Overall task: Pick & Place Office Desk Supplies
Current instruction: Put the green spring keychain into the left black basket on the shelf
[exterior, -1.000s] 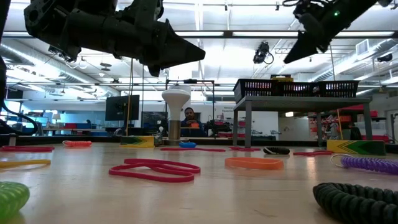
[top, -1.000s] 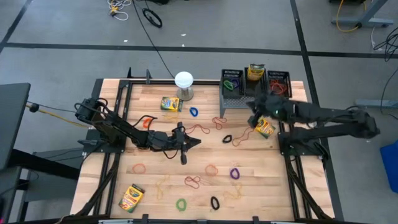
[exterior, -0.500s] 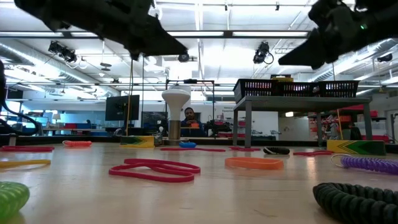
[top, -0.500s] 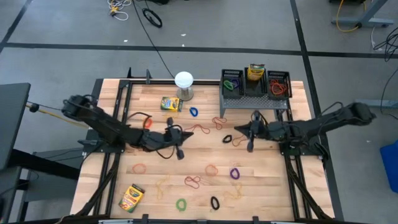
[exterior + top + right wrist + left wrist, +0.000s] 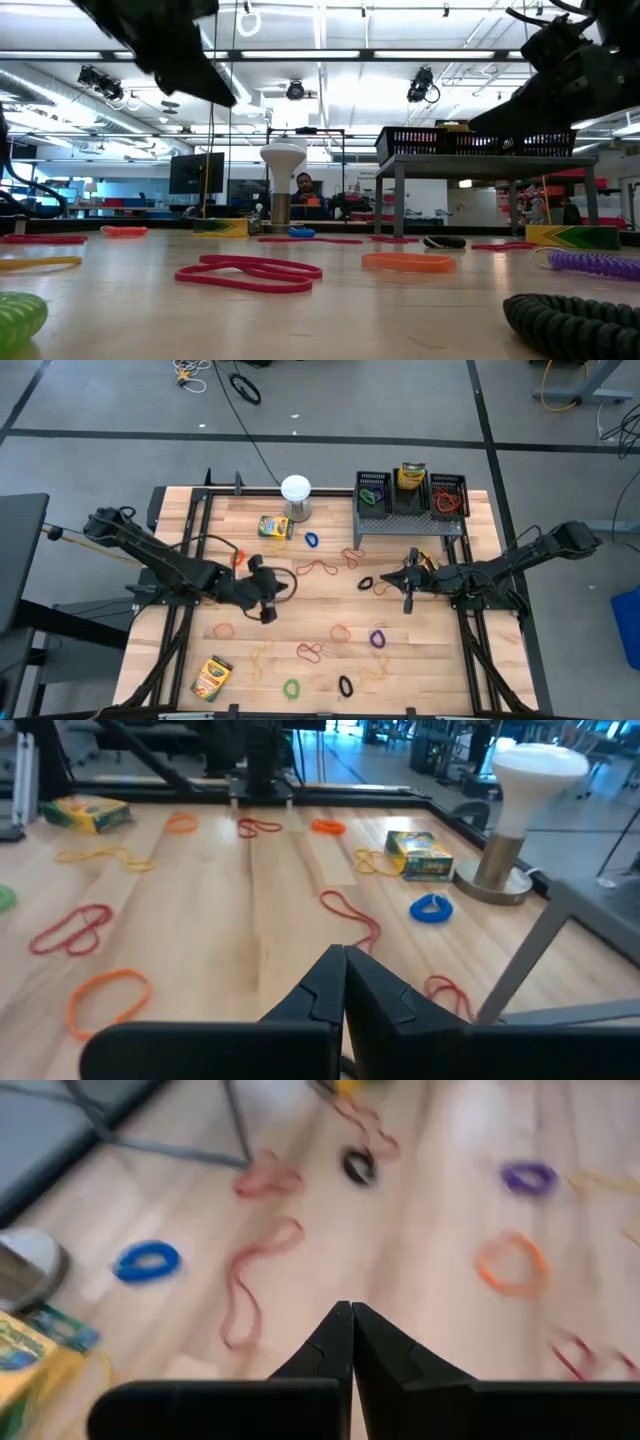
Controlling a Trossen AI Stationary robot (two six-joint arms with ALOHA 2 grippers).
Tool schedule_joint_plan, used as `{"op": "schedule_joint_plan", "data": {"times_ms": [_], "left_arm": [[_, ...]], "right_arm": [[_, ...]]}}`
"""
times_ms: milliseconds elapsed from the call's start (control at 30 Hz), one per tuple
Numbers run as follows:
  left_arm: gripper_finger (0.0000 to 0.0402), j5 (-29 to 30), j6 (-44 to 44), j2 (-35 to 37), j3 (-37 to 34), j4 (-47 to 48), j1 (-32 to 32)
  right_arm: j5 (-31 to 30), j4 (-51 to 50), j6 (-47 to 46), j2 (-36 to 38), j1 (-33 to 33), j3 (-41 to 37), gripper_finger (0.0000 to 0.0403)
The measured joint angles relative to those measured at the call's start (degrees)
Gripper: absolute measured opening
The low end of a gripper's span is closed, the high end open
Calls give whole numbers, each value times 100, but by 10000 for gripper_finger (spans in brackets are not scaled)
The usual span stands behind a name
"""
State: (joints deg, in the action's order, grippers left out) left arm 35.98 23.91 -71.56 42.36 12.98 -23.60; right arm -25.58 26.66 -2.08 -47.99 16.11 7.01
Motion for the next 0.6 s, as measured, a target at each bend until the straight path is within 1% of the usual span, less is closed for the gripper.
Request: {"op": "schedule_joint_plan", "data": {"times_ms": [100, 200, 300, 367, 400, 467, 600], "left_arm": [[20, -171, 483, -200, 552, 860, -335], [39, -195, 1147, -497, 1037, 1667, -696], [55, -209, 1885, -863, 1391, 2506, -1001], [65, -218, 2398, -1135, 1575, 2816, -1131], [70, -254, 2592, -1255, 1632, 2969, -1185], [81, -456, 2804, -1500, 1732, 2909, -1246], [108, -855, 2882, -2137, 2053, 2790, -1352]], "right_arm": [[0, 17, -154, 0, 123, 0, 13], [9, 10, -27, 0, 269, 0, 13], [7, 24, -26, -34, 387, 0, 13], [8, 59, -60, -43, 450, 0, 13], [6, 110, -94, -68, 480, 2, 13], [9, 101, -155, -98, 536, 4, 13], [7, 255, -157, -250, 636, 7, 13]]}}
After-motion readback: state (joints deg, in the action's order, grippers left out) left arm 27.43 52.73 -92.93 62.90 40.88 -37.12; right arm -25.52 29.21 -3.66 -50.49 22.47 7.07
